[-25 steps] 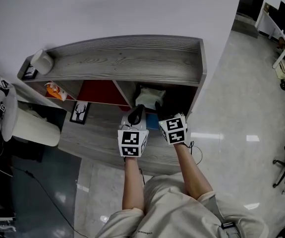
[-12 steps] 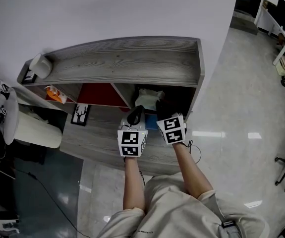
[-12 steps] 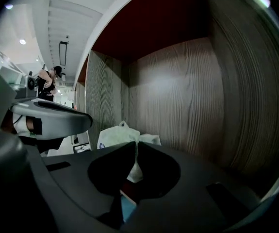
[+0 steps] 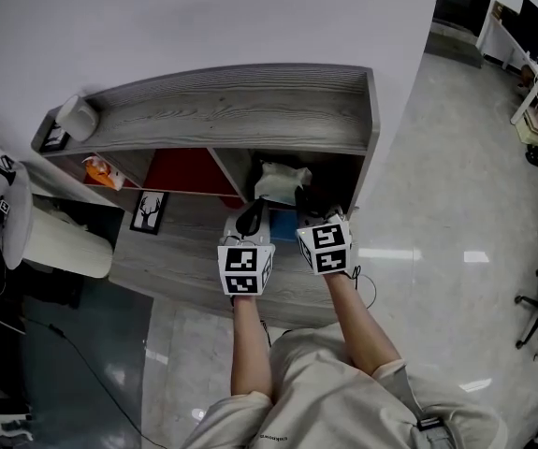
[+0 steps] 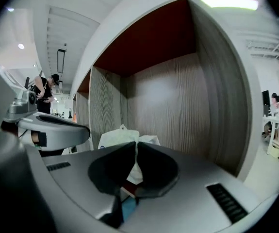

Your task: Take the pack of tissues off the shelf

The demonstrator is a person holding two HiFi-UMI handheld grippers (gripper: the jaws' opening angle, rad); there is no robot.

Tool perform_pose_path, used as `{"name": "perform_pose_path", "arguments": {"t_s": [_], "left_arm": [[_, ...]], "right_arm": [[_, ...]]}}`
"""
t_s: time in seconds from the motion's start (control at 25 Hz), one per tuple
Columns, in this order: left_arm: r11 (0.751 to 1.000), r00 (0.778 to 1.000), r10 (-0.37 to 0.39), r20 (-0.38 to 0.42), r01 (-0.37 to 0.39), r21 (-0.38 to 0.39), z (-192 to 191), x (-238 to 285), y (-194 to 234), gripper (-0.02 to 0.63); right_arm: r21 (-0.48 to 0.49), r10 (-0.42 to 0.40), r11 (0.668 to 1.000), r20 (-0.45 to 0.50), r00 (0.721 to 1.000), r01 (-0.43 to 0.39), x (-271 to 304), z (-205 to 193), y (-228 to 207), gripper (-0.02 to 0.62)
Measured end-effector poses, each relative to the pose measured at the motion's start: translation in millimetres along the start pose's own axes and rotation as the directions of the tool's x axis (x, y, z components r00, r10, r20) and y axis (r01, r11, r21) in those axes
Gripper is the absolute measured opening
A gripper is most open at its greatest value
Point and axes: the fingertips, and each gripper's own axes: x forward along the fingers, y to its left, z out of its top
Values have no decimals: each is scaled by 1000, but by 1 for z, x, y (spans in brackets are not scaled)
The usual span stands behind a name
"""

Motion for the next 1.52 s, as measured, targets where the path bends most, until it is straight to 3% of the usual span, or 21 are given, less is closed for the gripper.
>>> {"name": "perform_pose_path", "arguments": {"t_s": [0.28,0.52,0.8,1.52], "left_arm": [[1000,1000,-2,-15,2,-12,-12,-11,-10,11],[1000,1000,-11,-9,11,-12,-12,-21,-17,9],[999,998,-50,-25,50,-11,-21,-44,-36,11],[995,999,4,-54,-10,-104,-70,-192,-62,11]], "right_arm": [[43,7,999,66,998,-10,-21,8,1,26],[68,61,995,117,991,-70,-39,12,13,26],[100,45,993,138,989,-59,-67,8,18,26],[114,65,991,70,995,-72,-188,-48,90,26]]}}
